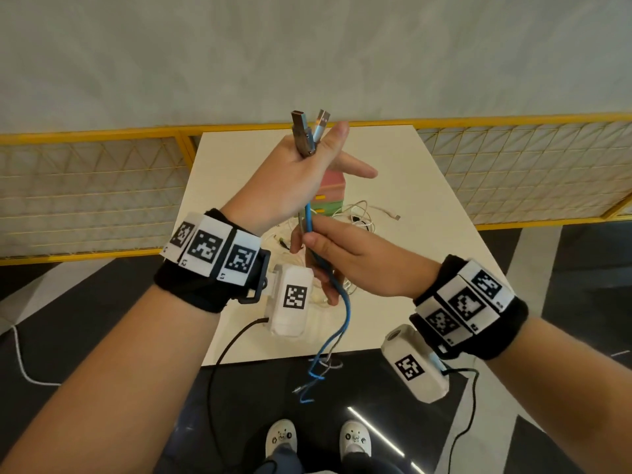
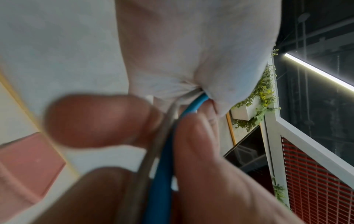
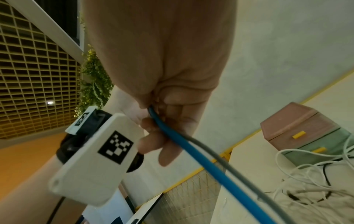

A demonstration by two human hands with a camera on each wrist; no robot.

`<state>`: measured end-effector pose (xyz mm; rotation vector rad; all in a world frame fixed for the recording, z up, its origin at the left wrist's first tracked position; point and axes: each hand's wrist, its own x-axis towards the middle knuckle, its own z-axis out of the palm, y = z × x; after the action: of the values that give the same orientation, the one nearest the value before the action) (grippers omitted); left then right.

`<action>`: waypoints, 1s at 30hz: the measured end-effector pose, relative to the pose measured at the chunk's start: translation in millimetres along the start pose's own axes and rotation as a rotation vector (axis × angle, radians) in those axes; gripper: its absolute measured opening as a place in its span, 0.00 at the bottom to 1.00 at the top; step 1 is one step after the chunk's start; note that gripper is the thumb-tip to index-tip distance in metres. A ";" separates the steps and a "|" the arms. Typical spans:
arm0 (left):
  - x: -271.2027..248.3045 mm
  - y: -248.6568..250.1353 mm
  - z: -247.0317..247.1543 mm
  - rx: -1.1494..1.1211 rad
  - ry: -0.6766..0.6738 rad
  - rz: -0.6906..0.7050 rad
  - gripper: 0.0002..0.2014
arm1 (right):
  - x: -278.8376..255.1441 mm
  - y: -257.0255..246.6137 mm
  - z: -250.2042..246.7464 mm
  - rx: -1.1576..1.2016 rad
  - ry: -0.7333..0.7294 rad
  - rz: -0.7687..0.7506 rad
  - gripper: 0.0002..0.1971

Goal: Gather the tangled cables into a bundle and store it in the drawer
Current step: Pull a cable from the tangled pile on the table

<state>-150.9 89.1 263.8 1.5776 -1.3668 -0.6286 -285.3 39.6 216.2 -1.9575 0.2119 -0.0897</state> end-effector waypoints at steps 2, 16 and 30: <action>-1.0 -4.2 3.4 -0.024 -0.010 -0.005 0.28 | 0.4 3.9 3.3 -0.031 0.031 -0.020 0.12; -7.6 -11.9 -0.6 -0.333 0.191 -0.055 0.30 | -3.9 71.9 3.6 -0.323 -0.095 0.166 0.09; 1.7 -28.6 -21.1 -0.668 0.218 -0.076 0.14 | 37.7 35.9 21.1 -0.019 0.034 -0.028 0.14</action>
<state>-119.1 92.7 248.3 1.1137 -0.8136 -0.8272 -248.7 38.2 173.6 -1.9796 0.2085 -0.1401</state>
